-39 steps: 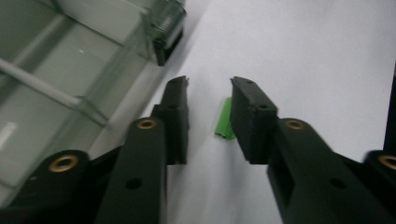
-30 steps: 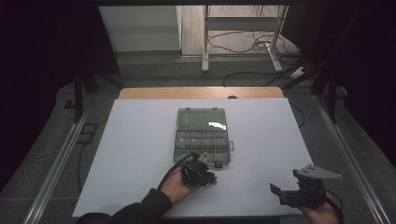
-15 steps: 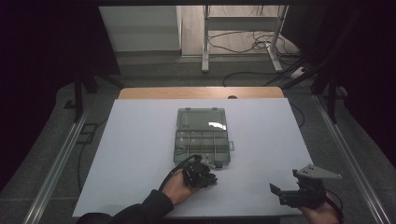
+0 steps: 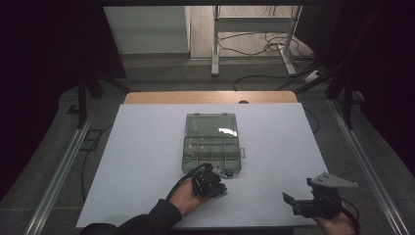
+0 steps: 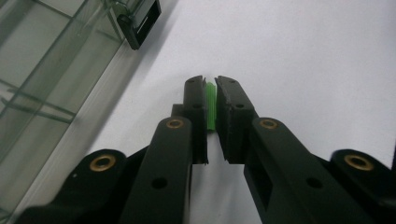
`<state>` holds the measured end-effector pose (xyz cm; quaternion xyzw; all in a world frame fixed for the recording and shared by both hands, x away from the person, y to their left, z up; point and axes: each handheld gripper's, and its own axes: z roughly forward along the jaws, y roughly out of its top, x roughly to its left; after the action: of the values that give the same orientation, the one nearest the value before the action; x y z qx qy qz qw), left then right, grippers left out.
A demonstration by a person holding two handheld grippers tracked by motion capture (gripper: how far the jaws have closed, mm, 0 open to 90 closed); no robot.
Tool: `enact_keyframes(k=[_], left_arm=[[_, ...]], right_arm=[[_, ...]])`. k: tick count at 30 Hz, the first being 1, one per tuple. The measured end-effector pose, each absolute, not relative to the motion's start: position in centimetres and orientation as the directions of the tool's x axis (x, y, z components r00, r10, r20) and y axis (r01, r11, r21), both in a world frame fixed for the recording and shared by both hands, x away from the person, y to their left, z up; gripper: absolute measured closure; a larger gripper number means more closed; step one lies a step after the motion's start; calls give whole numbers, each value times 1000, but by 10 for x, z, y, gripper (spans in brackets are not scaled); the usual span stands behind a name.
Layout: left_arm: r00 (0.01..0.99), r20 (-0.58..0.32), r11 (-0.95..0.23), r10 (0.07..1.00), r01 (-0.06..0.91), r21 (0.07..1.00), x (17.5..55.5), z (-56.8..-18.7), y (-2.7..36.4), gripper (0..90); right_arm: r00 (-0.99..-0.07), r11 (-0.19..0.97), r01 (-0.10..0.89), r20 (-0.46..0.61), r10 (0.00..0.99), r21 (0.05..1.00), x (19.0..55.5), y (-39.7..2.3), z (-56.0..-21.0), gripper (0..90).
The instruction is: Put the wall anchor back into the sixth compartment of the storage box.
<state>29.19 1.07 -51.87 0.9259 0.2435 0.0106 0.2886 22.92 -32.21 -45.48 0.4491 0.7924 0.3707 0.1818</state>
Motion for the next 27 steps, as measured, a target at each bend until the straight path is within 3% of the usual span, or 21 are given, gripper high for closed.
enact_keyframes(k=[13, 27], left_arm=[[853, -165, -665, 495, 494, 560, 296, -512, 16, 845], [839, -142, -636, 526, 498, 589, 301, -493, 30, 845]], right_arm=[[-530, 321, 578, 46, 847, 750, 229, -322, -455, 3], [-531, 323, 578, 45, 846, 749, 229, -322, -455, 4]])
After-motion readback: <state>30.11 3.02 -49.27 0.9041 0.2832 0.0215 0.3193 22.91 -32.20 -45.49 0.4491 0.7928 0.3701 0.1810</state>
